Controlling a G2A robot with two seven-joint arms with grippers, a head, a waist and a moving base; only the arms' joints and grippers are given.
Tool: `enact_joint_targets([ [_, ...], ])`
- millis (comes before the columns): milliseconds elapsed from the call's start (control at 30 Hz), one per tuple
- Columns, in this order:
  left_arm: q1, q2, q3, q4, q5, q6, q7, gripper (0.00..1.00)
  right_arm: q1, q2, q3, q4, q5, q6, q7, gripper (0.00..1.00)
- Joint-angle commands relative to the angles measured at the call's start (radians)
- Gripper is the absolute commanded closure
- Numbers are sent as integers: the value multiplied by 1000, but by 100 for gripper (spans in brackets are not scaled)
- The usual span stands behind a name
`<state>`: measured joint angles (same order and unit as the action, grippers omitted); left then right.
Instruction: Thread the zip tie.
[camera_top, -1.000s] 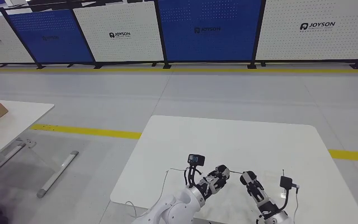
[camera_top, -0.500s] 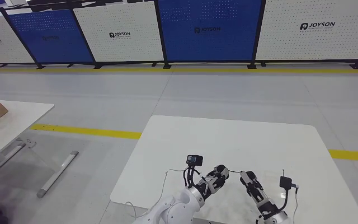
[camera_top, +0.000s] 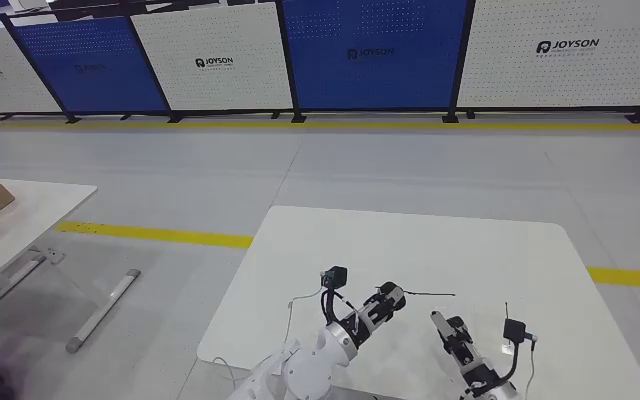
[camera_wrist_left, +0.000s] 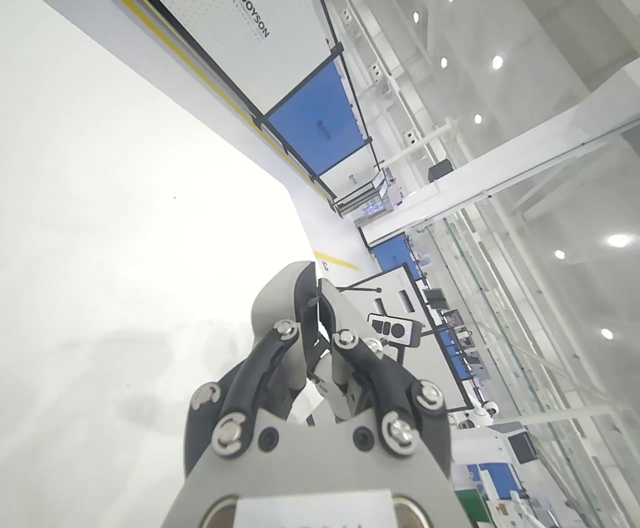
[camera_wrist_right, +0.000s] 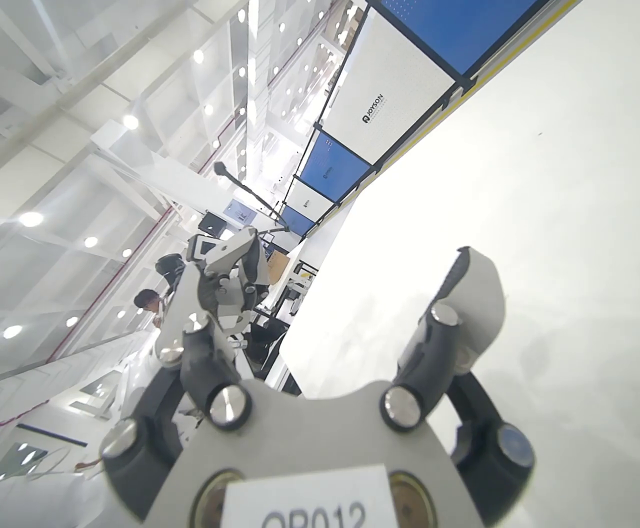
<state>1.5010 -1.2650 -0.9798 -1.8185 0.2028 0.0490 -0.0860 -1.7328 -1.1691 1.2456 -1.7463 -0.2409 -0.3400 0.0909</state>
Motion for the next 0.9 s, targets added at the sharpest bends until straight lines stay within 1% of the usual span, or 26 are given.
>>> enact_joint_targets([
  [0, 0, 0, 0, 0, 0, 0, 0, 100, 0, 0, 0, 0, 0, 0, 0, 0],
  [100, 0, 0, 0, 0, 0, 0, 0, 100, 0, 0, 0, 0, 0, 0, 0, 0],
  [133, 1, 0, 0, 1, -6, -1, 0, 100, 4, -1, 2, 1, -10, 9, -9, 0],
  [167, 3, -1, -4, 4, -34, -7, 1, 100, 7, -1, 1, 2, -31, 19, -24, 0],
  [200, 6, -2, -12, 9, -73, -23, 5, 100, 9, -3, -2, 2, -58, 22, -47, 0],
  [267, 10, -2, -24, 13, -130, -48, -7, 100, 11, -5, -2, 4, -121, 33, -101, 0],
  [333, 16, -1, -41, 14, -181, -81, -26, 100, 11, -8, -12, 7, -191, 51, -146, 0],
  [467, 37, 3, -64, 2, -272, -131, -77, 100, 18, -12, -26, 3, -315, 93, -207, 0],
  [533, 38, 7, -74, 1, -298, -140, -117, 100, 20, -14, -41, 4, -387, 125, -227, 0],
  [567, 38, 7, -74, 1, -298, -140, -117, 100, 22, -16, -48, 4, -401, 136, -236, 0],
  [767, 38, 7, -74, 1, -298, -140, -117, 100, 22, -16, -48, 4, -401, 136, -236, 0],
  [867, 35, 4, -66, 6, -302, -141, -97, 100, 27, -17, -53, 14, -411, 144, -222, 0],
])
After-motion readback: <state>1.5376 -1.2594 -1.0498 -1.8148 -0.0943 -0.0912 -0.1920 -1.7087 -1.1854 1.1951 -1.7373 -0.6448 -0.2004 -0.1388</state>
